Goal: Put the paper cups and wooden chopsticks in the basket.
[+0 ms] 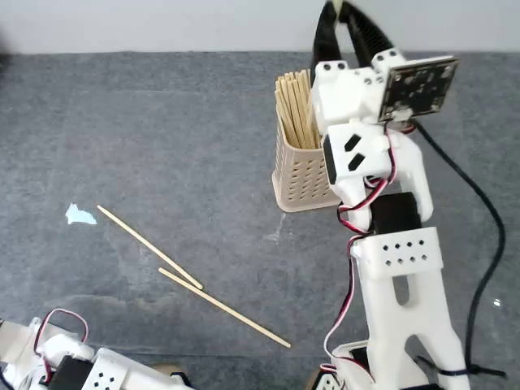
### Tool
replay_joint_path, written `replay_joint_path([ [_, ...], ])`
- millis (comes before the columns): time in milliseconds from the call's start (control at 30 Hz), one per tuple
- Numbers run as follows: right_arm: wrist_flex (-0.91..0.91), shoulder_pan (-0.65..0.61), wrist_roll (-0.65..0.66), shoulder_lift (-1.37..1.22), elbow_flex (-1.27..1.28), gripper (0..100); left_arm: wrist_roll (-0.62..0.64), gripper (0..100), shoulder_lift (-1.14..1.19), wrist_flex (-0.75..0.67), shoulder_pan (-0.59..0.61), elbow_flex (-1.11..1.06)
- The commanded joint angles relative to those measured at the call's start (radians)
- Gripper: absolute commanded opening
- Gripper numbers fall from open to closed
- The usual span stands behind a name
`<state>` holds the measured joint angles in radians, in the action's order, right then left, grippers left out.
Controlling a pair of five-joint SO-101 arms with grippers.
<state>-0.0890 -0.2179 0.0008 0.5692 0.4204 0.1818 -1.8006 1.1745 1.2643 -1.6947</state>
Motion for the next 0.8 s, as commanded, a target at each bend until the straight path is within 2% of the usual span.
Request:
replay_joint_path([
  [0,0.025,0.022,0.002,0.019,0.052,0.9,-0.008,1,-0.005,0.006,0.005,0.010],
  [100,0.016,0.027,0.064,-0.007,0.092,3.8,-0.008,1,-0.005,0.006,0.005,0.010],
  [233,0.005,0.045,0.080,-0.039,0.092,20.0,-0.008,1,-0.005,0.006,0.005,0.010],
  [300,-0.030,0.047,0.080,-0.036,0.063,24.0,-0.008,1,-0.005,0.006,0.005,0.010],
  [433,-0.191,0.045,0.026,-0.005,-0.034,20.1,-0.008,1,-0.005,0.006,0.005,0.010],
  [567,-0.446,0.039,-0.071,0.028,-0.146,14.6,-0.008,1,-0.005,0.006,0.005,0.010],
  [767,-0.806,-0.079,-0.080,0.061,-0.186,14.3,-0.008,1,-0.005,0.006,0.005,0.010],
])
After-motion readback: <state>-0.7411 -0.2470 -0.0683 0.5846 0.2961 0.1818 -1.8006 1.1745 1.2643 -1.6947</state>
